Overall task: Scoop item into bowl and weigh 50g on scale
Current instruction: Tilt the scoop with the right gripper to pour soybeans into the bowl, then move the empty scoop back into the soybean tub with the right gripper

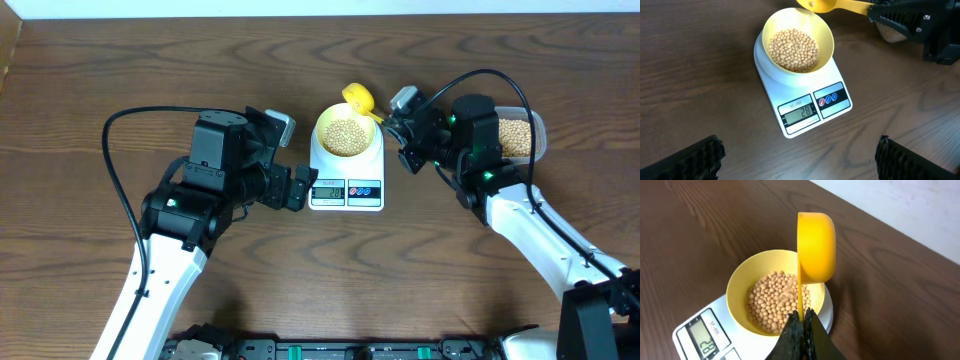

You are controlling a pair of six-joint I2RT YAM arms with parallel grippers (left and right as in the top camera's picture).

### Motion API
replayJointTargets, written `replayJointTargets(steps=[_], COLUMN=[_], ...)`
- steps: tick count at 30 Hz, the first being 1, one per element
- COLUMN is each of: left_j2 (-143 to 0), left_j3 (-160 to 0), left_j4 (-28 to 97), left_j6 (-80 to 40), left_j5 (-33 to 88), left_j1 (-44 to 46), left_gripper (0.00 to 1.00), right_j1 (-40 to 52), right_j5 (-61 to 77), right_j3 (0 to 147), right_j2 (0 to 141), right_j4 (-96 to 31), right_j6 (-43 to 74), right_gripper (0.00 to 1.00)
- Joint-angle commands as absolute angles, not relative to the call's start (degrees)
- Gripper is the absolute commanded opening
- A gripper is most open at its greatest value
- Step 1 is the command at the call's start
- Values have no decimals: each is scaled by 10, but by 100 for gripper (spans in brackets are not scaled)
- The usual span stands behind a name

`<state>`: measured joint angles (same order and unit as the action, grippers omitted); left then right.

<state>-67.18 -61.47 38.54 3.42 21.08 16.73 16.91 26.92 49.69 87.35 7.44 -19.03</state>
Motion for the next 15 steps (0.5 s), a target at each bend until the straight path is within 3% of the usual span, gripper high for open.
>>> replayJointTargets(steps=[1, 8, 11, 15], left_j2=[-674, -674, -674, -674], left_j3=[-614, -614, -613, -614], left_j4=[385, 385, 385, 385], left_j6=[40, 40, 40, 40], left_j5=[216, 216, 216, 216], left_j1=[168, 169, 168, 169], left_gripper=[99, 99, 99, 99], right_j1=[174, 185, 183, 152], right_j5=[246, 241, 241, 242], right_j3=[502, 502, 502, 502], right_j2=[851, 835, 833, 825], right_j4=[74, 77, 80, 78], right_j6=[-220, -187, -1, 134], right_gripper=[1, 1, 1, 1])
